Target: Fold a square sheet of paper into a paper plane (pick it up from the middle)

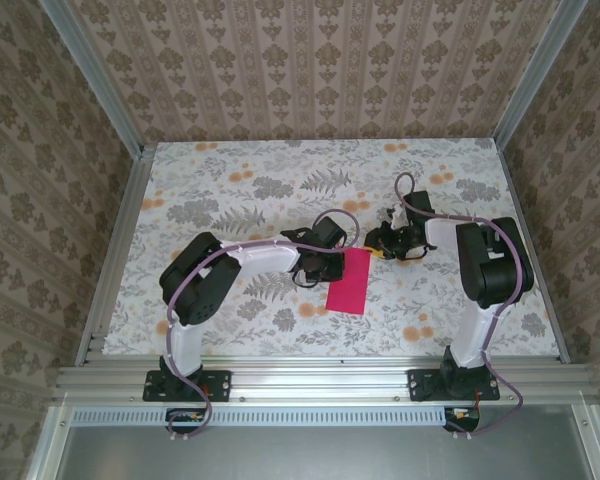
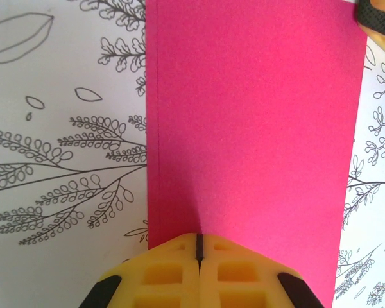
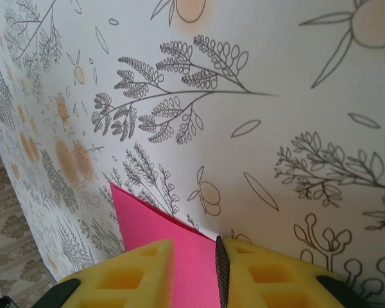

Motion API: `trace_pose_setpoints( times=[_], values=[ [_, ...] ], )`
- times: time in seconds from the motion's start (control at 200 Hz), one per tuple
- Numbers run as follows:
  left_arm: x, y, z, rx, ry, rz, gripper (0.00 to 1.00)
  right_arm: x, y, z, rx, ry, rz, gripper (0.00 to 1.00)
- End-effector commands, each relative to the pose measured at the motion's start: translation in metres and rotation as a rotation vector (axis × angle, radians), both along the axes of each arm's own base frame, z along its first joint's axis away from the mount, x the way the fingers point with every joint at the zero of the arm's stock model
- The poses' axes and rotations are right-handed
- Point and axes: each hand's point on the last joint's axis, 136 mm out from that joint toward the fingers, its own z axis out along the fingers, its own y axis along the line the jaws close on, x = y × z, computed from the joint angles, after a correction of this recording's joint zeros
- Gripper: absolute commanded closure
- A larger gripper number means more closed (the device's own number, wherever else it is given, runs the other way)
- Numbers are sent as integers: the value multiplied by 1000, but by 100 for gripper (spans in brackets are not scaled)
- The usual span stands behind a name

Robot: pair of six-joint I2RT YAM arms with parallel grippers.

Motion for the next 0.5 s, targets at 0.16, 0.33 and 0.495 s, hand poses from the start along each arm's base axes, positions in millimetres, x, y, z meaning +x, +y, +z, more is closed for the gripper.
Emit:
trace_pose_setpoints(
  times=[0.16,0.33,0.495],
  values=[
    [-12,13,-11,80,27,-22,100,-31,5,25,33,-13,8,73],
    [-12,12,-11,76,28,-25,100,-49,14,8,24,29,26,73],
    [-12,12,-10,77,25,-24,100,-64,5,-15,-85,77,21,72]
  ],
)
